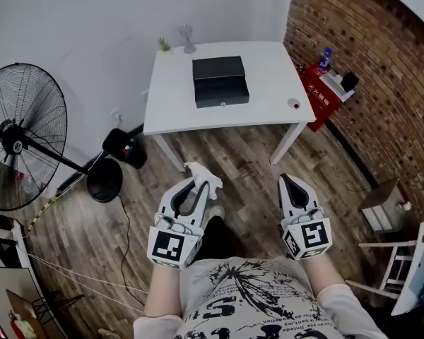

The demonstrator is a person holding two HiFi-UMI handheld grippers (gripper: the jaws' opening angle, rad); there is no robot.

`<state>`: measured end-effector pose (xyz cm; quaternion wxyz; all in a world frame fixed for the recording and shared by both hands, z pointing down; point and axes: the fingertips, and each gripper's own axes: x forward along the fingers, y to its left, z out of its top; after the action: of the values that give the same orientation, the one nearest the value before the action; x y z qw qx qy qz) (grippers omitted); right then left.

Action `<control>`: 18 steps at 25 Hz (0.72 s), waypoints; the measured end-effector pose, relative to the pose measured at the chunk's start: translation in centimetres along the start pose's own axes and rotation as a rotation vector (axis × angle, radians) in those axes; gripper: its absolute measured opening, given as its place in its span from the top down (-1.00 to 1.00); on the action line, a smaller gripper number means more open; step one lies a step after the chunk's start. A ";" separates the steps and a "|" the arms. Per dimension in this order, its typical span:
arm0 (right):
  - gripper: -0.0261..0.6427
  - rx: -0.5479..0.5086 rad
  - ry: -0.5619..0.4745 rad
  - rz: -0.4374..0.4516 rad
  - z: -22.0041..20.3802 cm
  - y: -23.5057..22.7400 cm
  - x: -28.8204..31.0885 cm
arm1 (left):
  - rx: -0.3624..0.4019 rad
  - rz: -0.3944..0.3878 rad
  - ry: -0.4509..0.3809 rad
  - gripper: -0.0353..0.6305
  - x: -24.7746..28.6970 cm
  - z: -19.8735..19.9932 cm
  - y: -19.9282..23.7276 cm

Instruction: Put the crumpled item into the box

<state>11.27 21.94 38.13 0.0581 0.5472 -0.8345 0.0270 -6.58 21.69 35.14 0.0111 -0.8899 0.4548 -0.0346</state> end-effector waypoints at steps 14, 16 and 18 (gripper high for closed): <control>0.88 -0.013 0.060 -0.087 3.6 -3.7 25.3 | 0.003 -0.096 -0.052 0.65 17.8 2.2 20.5; 0.88 -0.008 0.068 -0.090 3.7 -4.1 27.7 | 0.000 -0.097 -0.048 0.65 19.5 2.0 22.4; 0.88 -0.010 0.085 -0.077 3.6 -4.4 29.8 | -0.008 -0.090 -0.030 0.65 21.1 1.7 24.0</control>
<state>3.26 -7.36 38.28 0.0971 0.5769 -0.8098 0.0437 -13.52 -9.53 33.34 0.0128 -0.9098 0.4143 -0.0197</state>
